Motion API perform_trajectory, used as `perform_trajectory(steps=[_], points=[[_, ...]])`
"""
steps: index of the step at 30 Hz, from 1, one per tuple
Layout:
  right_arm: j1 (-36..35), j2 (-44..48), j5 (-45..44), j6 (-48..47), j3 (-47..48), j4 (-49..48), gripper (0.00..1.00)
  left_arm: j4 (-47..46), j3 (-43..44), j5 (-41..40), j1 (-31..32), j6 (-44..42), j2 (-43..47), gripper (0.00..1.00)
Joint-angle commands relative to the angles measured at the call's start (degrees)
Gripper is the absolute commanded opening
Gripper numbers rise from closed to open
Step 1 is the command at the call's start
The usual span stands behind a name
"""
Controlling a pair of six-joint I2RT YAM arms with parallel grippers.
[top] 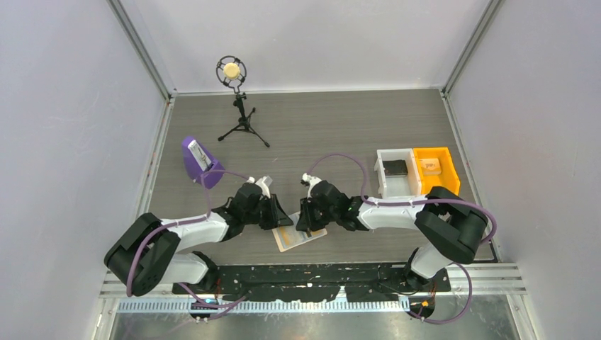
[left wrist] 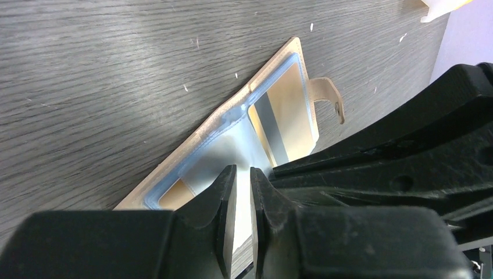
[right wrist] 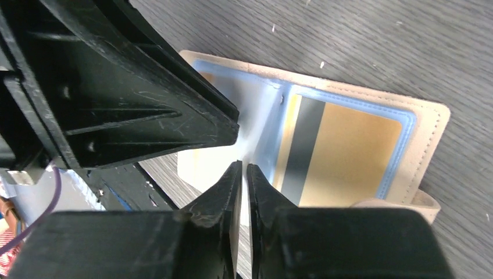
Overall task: Take the credit cards out of the card holder
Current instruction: Remove the credit card from the card holder.
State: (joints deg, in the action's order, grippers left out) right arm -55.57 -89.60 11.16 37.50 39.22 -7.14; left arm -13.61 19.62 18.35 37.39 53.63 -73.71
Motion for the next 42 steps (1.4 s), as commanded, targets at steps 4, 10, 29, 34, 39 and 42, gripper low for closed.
perform_trajectory(steps=[4, 10, 29, 34, 39, 42], points=[[-0.29, -0.75, -3.63, -1.13, 0.93, 0.34, 0.05, 5.34, 3.89, -0.66, 0.08, -2.25, 5.51, 0.2], [0.84, -0.78, -1.0, 1.46, -1.86, -4.83, 0.05, 15.89, 3.89, -7.22, 0.14, -4.72, 13.31, 0.26], [7.69, -6.11, 11.24, 12.84, -11.52, -26.76, 0.05, 15.31, -0.26, -8.5, 0.21, -3.96, 13.81, 0.21], [8.66, -6.53, 13.17, 13.69, -12.3, -29.75, 0.05, 15.65, -0.22, -8.9, 0.2, -4.22, 13.18, 0.18], [8.96, -8.1, 15.45, 15.91, -12.86, -34.81, 0.05, 14.95, 0.28, -8.6, 0.22, -4.49, 11.34, 0.17], [9.19, -8.99, 16.35, 16.93, -13.21, -37.33, 0.05, 14.95, 0.87, -8.59, 0.17, -4.71, 9.9, 0.16]])
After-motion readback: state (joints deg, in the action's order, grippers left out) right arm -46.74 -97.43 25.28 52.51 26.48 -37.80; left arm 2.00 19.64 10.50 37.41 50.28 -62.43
